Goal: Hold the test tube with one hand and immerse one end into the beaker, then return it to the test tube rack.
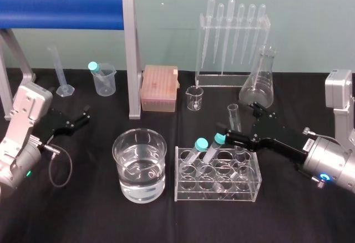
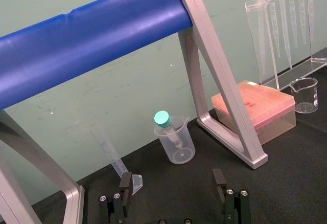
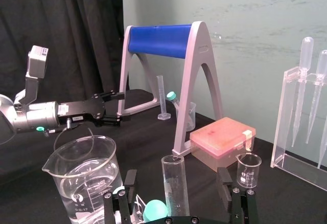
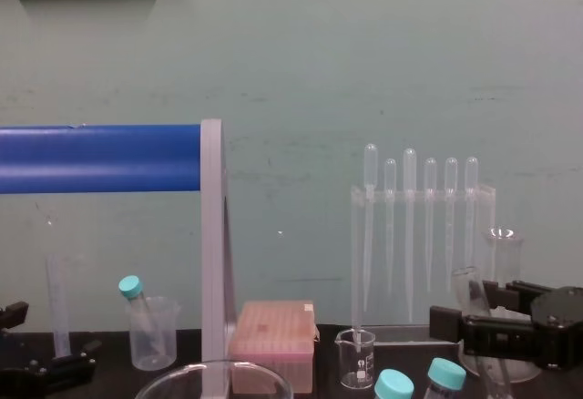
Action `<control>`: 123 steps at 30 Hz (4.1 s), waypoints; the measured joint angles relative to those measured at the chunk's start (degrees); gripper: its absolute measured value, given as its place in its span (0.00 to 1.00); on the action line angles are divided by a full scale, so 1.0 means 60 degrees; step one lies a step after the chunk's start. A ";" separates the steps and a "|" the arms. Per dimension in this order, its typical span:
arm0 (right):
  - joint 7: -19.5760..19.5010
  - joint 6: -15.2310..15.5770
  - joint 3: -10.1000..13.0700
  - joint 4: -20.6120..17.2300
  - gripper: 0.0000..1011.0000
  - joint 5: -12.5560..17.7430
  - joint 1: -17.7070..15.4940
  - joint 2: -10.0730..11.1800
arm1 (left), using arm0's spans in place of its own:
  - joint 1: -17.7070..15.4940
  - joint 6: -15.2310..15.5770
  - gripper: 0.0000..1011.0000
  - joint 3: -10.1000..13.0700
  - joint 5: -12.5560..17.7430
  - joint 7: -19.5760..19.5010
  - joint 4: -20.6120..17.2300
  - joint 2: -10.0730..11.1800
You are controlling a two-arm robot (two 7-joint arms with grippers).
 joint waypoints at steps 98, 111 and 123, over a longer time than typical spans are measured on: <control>0.0695 -0.1921 0.1314 -0.0016 0.23 0.1442 0.0485 -0.0795 | 0.0000 0.0000 0.99 0.0000 0.0000 0.0000 0.0000 0.0000; 0.0788 -0.2071 0.1201 0.0824 0.23 0.1384 0.0770 -0.1131 | 0.0000 0.0000 0.99 0.0000 0.0000 0.0000 0.0000 0.0000; 0.0751 -0.2035 0.1184 0.0853 0.23 0.1364 0.0765 -0.1133 | 0.0001 0.0000 0.99 0.0000 -0.0001 0.0000 0.0000 0.0000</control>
